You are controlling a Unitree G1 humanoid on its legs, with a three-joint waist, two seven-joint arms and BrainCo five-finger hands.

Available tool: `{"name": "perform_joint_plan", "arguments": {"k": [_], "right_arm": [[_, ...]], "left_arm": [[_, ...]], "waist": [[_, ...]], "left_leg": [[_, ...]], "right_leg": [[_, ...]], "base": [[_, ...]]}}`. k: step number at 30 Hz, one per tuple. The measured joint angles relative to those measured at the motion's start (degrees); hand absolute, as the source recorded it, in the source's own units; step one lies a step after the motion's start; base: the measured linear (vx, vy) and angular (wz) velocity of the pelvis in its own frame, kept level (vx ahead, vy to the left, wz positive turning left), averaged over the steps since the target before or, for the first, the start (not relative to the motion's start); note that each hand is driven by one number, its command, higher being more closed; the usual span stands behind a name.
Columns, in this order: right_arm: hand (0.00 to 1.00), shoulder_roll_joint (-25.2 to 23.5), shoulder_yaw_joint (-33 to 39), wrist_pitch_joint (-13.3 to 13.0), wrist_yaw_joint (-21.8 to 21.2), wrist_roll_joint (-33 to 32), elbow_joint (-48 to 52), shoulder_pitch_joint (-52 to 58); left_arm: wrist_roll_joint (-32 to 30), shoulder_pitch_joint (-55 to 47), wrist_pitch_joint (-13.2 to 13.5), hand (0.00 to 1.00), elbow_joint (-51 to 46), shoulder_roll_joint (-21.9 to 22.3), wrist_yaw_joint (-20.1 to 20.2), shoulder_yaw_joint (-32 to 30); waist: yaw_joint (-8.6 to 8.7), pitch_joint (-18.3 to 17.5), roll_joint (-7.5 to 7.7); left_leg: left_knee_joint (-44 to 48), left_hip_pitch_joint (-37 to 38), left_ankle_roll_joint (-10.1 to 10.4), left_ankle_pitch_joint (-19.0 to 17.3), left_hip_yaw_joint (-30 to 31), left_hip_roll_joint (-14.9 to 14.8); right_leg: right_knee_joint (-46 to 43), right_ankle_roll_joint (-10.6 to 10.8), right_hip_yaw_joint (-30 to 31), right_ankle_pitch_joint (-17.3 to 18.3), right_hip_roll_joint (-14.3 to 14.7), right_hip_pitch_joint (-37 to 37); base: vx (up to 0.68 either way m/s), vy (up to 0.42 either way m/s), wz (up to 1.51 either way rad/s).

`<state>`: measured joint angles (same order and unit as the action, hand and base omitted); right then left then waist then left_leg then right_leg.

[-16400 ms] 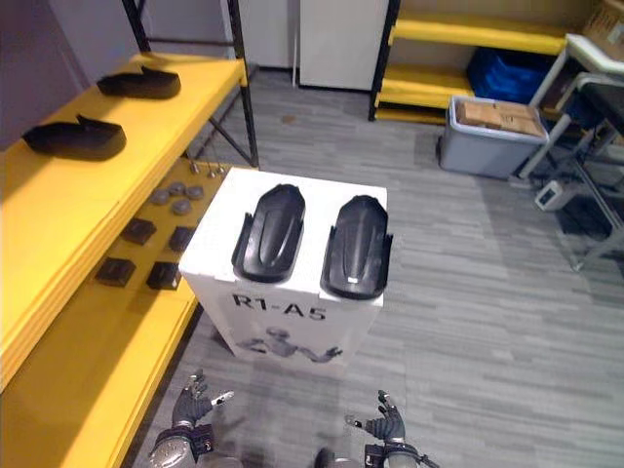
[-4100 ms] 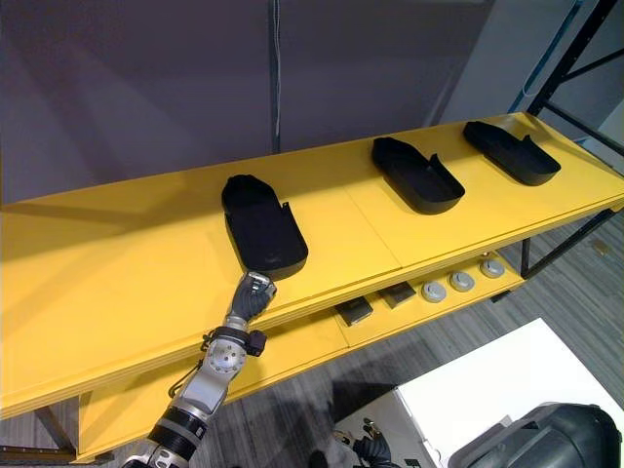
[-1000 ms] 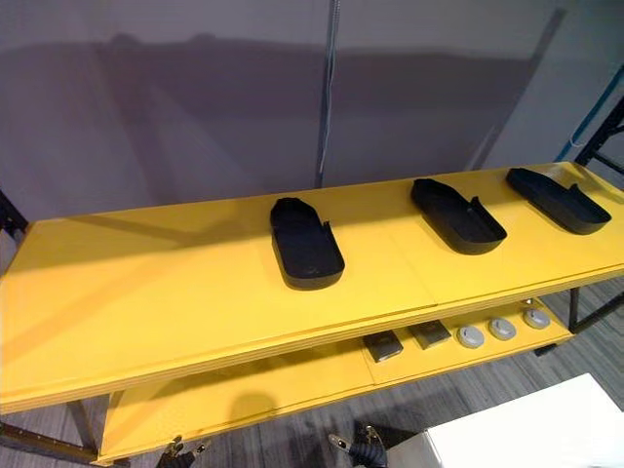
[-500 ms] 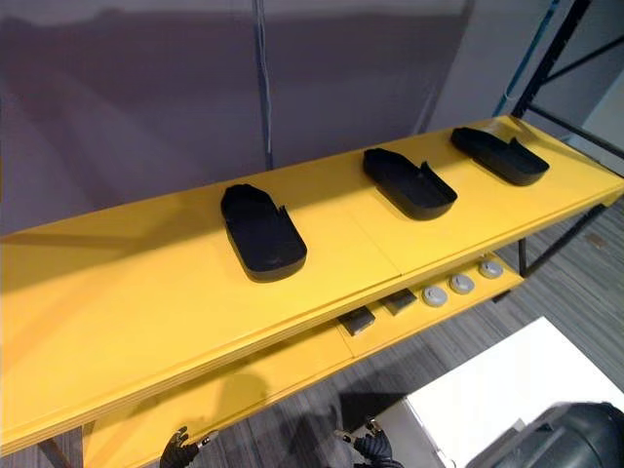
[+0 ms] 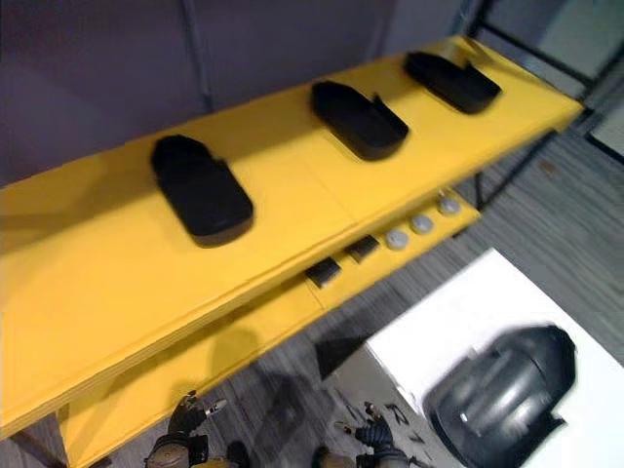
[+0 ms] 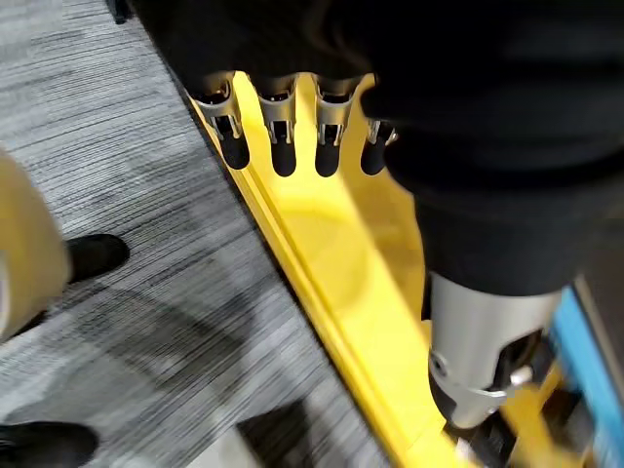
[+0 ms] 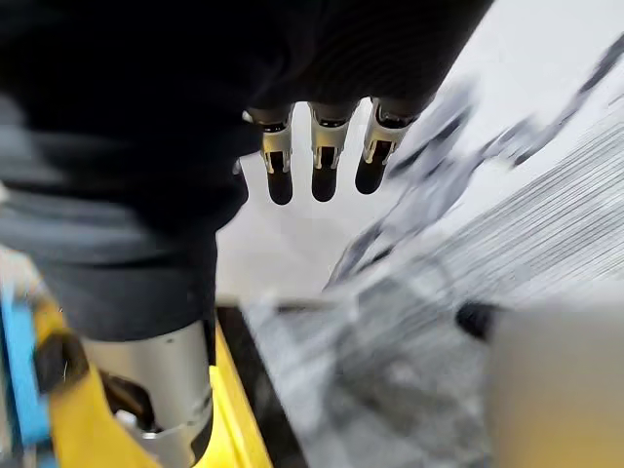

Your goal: Walk over and take plastic housings, then place them on the shelf

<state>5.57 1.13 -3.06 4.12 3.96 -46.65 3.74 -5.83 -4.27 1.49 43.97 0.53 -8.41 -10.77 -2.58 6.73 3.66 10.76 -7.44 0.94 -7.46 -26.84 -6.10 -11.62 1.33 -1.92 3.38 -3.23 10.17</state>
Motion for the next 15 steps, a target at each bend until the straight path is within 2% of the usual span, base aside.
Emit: {"name": "perform_joint_plan", "arguments": {"k": [1,2,3,4,6,7,8,9,11,12,13,14,15], "right_arm": [[0.0,0.6,0.2,0.0,0.2,0.2,0.0,-0.5],[0.0,0.3,1.2,0.1,0.5,1.0,-0.6,-1.4],[0.0,-0.4,1.0,0.1,0.5,1.1,-0.4,-1.9],[0.0,-0.7,1.0,0.1,0.5,1.1,-0.3,-2.0],[0.0,-1.3,0.9,0.1,0.5,1.1,-0.3,-2.1],[0.0,-1.3,0.9,0.1,0.5,1.1,-0.3,-2.1],[0.0,-1.1,0.9,0.1,0.5,1.1,-0.3,-2.3],[0.0,-0.7,1.0,0.1,0.6,1.1,-0.7,-2.3],[0.0,-0.7,1.0,0.1,0.6,1.1,-2.0,-1.9],[0.0,-0.8,1.1,0.2,0.6,1.1,-2.4,-1.3],[0.0,-0.9,1.0,0.3,0.6,1.1,-3.4,-0.4],[0.0,-1.0,1.0,0.3,0.6,1.1,-3.6,-0.2],[0.0,-1.0,0.5,0.3,0.6,1.1,-3.5,0.7]], "left_arm": [[0.0,-0.1,0.0,0.0,0.3,0.2,0.0,0.0],[0.0,0.0,0.0,0.0,1.3,-0.2,0.0,0.0],[0.0,0.0,-0.1,0.0,1.6,-1.1,0.0,0.0],[0.0,-0.1,-0.1,0.0,1.7,-1.4,-0.1,0.0],[0.0,-0.4,-0.1,0.0,1.7,-2.8,-0.2,0.3],[0.0,-0.5,-0.1,0.0,1.7,-3.2,-0.2,0.5],[0.0,-0.7,-0.1,0.0,2.1,-3.4,-0.2,0.5],[0.1,-0.8,-0.1,0.0,2.3,-3.1,-0.1,0.6],[0.1,-1.7,-0.1,0.0,2.6,-2.8,-0.1,0.6],[0.1,-1.7,-0.1,0.0,3.0,-2.6,-0.1,0.6],[0.1,-1.5,-0.1,0.0,4.2,-2.4,0.0,1.2],[0.1,-1.5,-0.1,0.0,4.7,-2.4,0.1,1.2],[0.1,-1.0,-0.2,0.0,5.2,-2.4,0.1,1.2]], "waist": [[-0.06,-0.4,-0.94],[0.14,-1.1,-1.06],[0.15,-1.1,-1.34],[0.08,-1.1,-1.29],[-0.27,-1.0,-1.79],[-0.4,-1.1,-1.75],[-0.42,-1.1,-1.78],[-0.03,-0.7,-2.73],[0.44,-0.6,-3.55],[0.64,-0.5,-3.58],[1.62,-0.3,-3.14],[1.62,-0.4,-3.09],[2.0,-0.3,-2.65]], "left_leg": [[-3.2,0.9,-0.8,2.2,0.8,0.8],[-5.3,2.3,-1.1,3.4,-2.9,0.1],[-5.3,3.2,-1.2,3.5,-6.3,-0.6],[-5.3,3.9,-1.2,3.5,-7.7,-0.8],[-5.3,6.6,-1.1,3.5,-14.2,-2.2],[-5.1,7.0,-0.9,3.6,-15.7,-2.5],[-4.6,7.4,-0.6,3.7,-17.9,-3.3],[-4.5,9.2,0.5,4.2,-21.2,-4.6],[-5.2,11.8,2.4,5.2,-24.5,-5.7],[-5.4,12.7,2.9,5.5,-25.2,-6.1],[-4.7,13.6,3.3,5.7,-25.3,-7.6],[-3.5,13.6,3.3,5.7,-25.3,-8.6],[3.0,12.0,3.7,3.8,-23.9,-12.0]], "right_leg": [[1.9,-0.1,1.1,-1.1,0.9,-0.4],[6.7,0.1,2.4,-2.9,1.5,-1.5],[4.0,0.1,-4.0,-0.8,0.1,-1.5],[2.4,0.4,-7.0,-0.3,-0.8,-1.8],[1.2,0.5,-19.3,0.6,-4.2,-4.3],[1.2,0.5,-22.0,0.7,-4.9,-4.4],[1.2,0.1,-25.3,0.9,-5.6,-4.3],[-0.1,-0.8,-31.5,1.3,-6.8,-4.4],[-1.9,-1.3,-35.0,2.9,-7.0,-4.9],[-2.2,-1.7,-34.5,3.4,-6.5,-5.2],[-1.7,-2.0,-31.9,2.8,-4.4,-6.2],[-1.2,-2.3,-31.1,2.7,-3.6,-6.2],[0.2,-3.4,-29.2,2.7,-1.8,-6.2]], "base": [[-0.11,0.141,-1.36],[-0.06,0.128,-1.4],[-0.04,0.094,-1.33],[-0.01,0.002,-1.32],[-0.05,-0.048,-1.35],[-0.09,-0.129,-1.21],[-0.07,-0.153,-1.32],[-0.06,-0.168,-1.26],[-0.01,-0.172,-1.03],[0.0,-0.217,-0.83],[-0.01,-0.188,-0.63],[0.01,-0.264,-0.82],[0.02,-0.225,-0.75]]}}
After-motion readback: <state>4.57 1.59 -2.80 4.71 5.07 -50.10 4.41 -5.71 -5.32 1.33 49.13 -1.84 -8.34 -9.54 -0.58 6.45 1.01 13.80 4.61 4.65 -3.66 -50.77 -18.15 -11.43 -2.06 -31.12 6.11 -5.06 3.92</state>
